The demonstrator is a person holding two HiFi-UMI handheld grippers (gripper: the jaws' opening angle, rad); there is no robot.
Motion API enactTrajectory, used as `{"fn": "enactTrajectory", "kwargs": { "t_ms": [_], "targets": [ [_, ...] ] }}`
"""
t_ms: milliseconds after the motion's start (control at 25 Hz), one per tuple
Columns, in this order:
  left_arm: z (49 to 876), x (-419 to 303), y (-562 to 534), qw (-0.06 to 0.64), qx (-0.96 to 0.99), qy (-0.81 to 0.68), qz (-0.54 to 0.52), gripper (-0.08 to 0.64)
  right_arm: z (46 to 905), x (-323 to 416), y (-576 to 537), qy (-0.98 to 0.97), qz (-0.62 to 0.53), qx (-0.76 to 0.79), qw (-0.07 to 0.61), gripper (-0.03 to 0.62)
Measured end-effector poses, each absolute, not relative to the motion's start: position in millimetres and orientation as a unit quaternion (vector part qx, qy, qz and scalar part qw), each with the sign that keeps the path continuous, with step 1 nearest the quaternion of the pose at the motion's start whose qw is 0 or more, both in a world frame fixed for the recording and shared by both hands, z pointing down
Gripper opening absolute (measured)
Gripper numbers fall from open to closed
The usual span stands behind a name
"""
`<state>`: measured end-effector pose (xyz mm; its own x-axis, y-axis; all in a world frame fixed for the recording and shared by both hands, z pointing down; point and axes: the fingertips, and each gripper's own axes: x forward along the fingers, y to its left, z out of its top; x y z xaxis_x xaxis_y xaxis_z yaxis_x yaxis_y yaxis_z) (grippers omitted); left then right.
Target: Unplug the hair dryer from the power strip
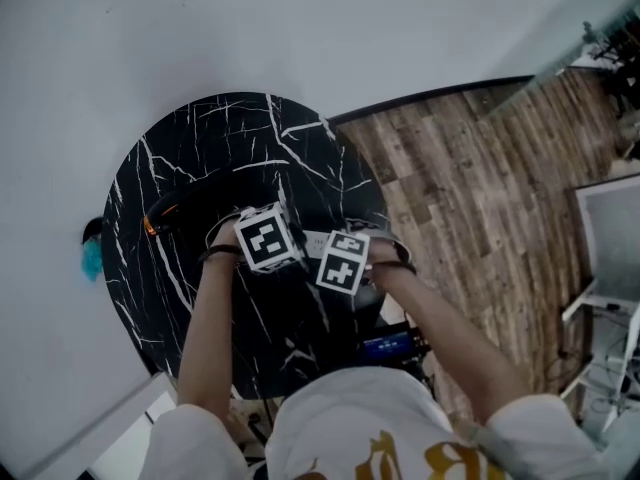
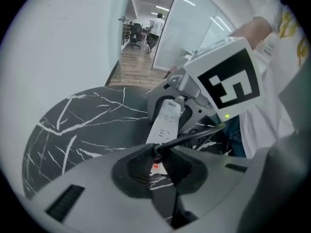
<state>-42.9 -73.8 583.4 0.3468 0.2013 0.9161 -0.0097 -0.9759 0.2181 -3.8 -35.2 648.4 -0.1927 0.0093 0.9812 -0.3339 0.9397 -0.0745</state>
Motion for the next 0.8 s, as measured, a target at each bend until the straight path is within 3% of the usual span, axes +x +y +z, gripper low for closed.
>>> {"fn": "enactTrajectory", "kwargs": {
  "t_ms": [160,440,800],
  "targets": [
    [590.1,-49.7,-60.2,0.048,0.793,0.03,0.606,0.049,647.5,0.2,-35.6,-0.76,0.132,0.104,0.628,0.27],
    [583.4,-46.2,-78.2,0.145,0.814,0.059,0.559,0.054,647.5,-2.8,-36.4,-0.76,0.132,0.104,0.628,0.27],
    [581.6,-45.0,-76.6,0.141,0.815,0.051,0.559,0.054,647.2,-3.4,-36.7,-0.76,0.133,0.105,0.628,0.27]
  ]
}}
